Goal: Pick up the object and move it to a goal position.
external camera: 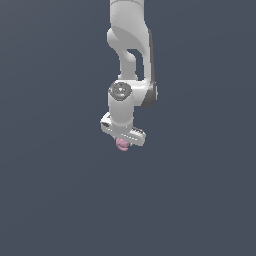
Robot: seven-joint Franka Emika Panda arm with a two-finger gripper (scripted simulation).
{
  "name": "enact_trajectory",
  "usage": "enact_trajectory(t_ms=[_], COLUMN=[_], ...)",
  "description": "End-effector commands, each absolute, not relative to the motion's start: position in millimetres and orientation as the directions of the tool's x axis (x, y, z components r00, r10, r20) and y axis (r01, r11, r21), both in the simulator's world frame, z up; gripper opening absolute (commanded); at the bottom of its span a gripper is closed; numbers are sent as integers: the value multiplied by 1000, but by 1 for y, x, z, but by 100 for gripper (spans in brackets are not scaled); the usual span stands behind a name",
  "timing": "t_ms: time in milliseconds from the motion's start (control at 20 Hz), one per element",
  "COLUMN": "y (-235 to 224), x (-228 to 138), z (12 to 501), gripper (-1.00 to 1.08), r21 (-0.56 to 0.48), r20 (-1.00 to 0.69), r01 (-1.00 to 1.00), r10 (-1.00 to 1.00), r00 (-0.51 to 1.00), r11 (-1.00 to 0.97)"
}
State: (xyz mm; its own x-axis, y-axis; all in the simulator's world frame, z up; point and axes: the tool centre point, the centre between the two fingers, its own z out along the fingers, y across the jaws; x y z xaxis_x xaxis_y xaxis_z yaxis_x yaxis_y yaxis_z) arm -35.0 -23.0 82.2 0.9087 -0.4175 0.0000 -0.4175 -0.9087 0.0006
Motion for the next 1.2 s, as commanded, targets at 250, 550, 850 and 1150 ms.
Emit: enact_trajectory(t_ms=[250,550,850,1150], y=[32,73,96,106], x=[-2,24,40,48], z=[131,167,187,196], gripper=[-100,-100,-100,-100], r21=[1,1,1,0], r20=[1,1,0,0], r01=[-417,-417,-418,-417], r10=[-417,-417,-418,-417], r00=[909,909,909,909], r11=[-909,-909,-909,-909])
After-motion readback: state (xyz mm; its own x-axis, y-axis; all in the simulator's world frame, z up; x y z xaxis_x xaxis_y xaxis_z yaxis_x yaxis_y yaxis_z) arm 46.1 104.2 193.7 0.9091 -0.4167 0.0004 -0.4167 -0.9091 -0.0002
